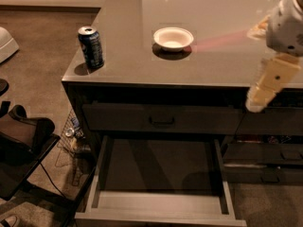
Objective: Place pepsi can into middle drawer
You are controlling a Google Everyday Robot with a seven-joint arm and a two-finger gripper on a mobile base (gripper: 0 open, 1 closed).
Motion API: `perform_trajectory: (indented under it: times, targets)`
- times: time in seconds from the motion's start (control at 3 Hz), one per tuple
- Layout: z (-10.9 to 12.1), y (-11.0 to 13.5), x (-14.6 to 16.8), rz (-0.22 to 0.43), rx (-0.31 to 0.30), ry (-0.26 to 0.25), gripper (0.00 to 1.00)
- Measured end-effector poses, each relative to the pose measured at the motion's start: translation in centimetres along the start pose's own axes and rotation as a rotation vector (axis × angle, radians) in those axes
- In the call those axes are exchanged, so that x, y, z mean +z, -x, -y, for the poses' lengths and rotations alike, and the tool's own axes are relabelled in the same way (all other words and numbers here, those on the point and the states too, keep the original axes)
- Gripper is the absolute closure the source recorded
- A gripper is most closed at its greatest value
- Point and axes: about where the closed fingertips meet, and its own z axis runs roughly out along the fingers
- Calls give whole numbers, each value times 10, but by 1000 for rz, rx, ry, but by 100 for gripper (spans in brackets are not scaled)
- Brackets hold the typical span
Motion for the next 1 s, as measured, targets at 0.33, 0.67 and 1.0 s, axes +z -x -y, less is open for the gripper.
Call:
perform_trajectory:
  times: [0.33, 0.67, 1.0]
  targets:
    - [42, 14, 8, 101, 17, -29, 0]
    - [83, 34, 14, 248, 35, -61, 0]
    - [109, 67, 21, 456, 89, -86, 0]
